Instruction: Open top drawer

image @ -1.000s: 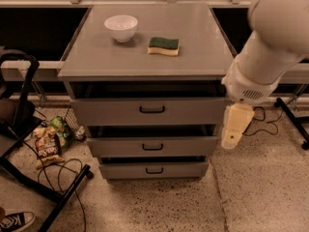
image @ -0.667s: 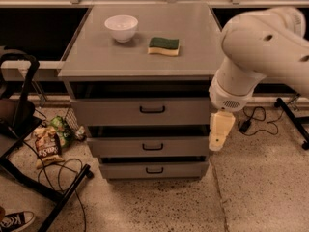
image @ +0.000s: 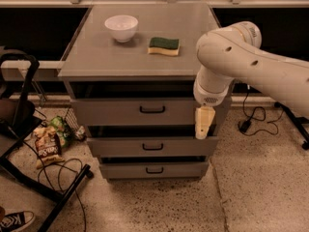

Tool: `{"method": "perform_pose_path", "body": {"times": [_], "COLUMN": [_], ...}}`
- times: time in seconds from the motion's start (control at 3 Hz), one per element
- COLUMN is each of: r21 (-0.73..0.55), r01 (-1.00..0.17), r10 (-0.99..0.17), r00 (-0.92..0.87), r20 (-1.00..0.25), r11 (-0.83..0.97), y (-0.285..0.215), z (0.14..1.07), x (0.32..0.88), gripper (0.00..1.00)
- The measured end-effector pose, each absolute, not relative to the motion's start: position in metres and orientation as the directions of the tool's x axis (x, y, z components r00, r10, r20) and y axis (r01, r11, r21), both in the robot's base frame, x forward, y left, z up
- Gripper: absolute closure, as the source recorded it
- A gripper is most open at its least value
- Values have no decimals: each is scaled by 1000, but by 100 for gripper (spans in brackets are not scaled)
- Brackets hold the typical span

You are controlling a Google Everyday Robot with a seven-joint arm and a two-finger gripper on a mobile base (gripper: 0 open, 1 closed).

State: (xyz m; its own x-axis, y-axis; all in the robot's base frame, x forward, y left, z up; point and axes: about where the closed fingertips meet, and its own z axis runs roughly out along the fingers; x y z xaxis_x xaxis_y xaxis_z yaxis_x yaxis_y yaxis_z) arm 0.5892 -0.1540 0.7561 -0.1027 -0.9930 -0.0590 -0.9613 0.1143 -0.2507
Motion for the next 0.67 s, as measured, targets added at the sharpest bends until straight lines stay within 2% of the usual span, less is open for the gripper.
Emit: {"method": "perform_pose_path", "body": {"times": [0.67], "r21": [-227], "r01": [-969], "r10": [-995], "r00": [-95], "r20": [-28], "r11": [99], "y": [-138], "z": [708], "x": [637], "gripper": [0]}}
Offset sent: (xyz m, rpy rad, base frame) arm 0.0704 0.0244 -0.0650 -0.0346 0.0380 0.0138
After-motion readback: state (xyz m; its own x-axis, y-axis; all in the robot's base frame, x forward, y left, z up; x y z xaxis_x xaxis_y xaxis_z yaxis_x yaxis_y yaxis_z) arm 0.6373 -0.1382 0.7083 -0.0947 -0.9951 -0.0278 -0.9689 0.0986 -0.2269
